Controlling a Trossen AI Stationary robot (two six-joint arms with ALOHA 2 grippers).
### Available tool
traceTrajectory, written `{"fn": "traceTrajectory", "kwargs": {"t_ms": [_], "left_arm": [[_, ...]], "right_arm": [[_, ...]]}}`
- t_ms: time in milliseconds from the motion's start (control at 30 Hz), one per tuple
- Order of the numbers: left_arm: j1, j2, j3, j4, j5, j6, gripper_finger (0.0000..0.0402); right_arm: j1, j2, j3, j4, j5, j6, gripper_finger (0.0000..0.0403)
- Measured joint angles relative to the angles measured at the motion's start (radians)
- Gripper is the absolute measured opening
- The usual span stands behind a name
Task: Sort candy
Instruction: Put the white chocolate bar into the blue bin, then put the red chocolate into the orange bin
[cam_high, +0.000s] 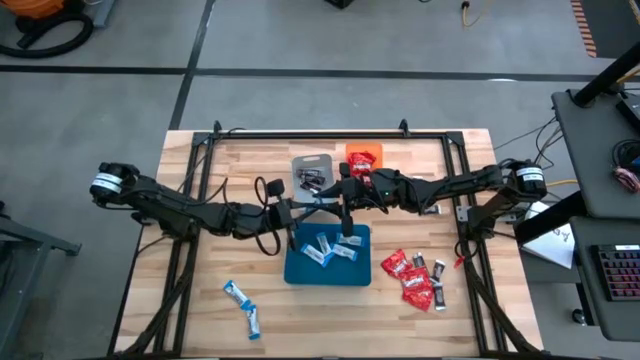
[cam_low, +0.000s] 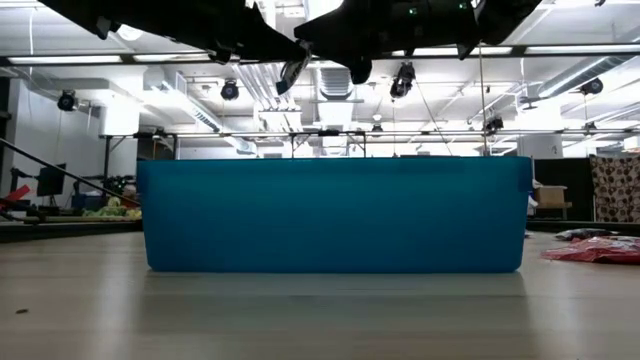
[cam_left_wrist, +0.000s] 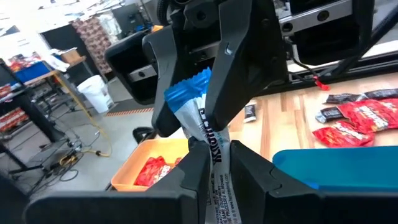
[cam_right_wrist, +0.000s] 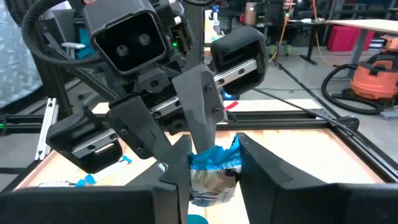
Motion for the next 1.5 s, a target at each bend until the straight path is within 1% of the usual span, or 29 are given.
{"fn": "traceTrajectory", "kwargs": {"t_ms": [167, 233, 367, 467, 567, 667, 800, 900, 1000, 1167, 1267, 1400, 1500], "left_arm": [[-0.004, -0.001, 0.0, -0.009, -0.002, -0.009, 0.0042], [-0.005, -0.003, 0.0, -0.023, 0.002, -0.042, 0.005], [-0.004, -0.01, 0.0, -0.073, 0.002, -0.121, 0.0082], [-0.004, -0.01, 0.0, -0.112, 0.002, -0.147, 0.0114], [-0.004, -0.019, 0.0, -0.158, 0.007, -0.161, 0.0143], [-0.004, -0.041, 0.0, -0.212, 0.009, -0.164, 0.0161], [-0.004, -0.086, 0.0, -0.293, 0.008, -0.165, 0.0171], [-0.004, -0.109, 0.0, -0.315, -0.015, -0.165, 0.0171], [-0.004, -0.121, 0.0, -0.32, -0.043, -0.165, 0.0168], [-0.003, -0.123, 0.0, -0.325, -0.044, -0.169, 0.0166], [-0.004, -0.119, 0.0, -0.329, -0.044, -0.175, 0.0166], [-0.004, -0.116, 0.0, -0.33, -0.044, -0.186, 0.0166], [-0.006, -0.116, 0.0, -0.345, -0.044, -0.239, 0.0166]], "right_arm": [[0.0, -0.008, 0.002, -0.034, -0.001, 0.002, 0.0093], [0.0, -0.017, 0.002, -0.063, -0.003, 0.005, 0.0092], [0.0, -0.041, 0.01, -0.136, -0.008, 0.013, 0.0091], [0.0, -0.052, 0.023, -0.211, -0.01, 0.033, 0.009], [0.001, -0.057, 0.042, -0.351, -0.011, 0.058, 0.0091], [0.005, -0.053, 0.048, -0.509, -0.01, 0.082, 0.0091], [0.032, -0.043, 0.045, -0.701, -0.058, 0.084, 0.0092], [0.058, -0.037, 0.045, -0.797, -0.063, 0.095, 0.0095], [0.081, -0.033, 0.043, -0.812, -0.043, 0.099, 0.0111], [0.117, -0.032, 0.043, -0.805, -0.013, 0.102, 0.0157], [0.127, -0.032, 0.05, -0.804, 0.001, 0.105, 0.0176], [0.127, -0.035, 0.064, -0.811, 0.003, 0.114, 0.0182], [0.127, -0.041, 0.085, -0.83, 0.002, 0.113, 0.0183]]}}
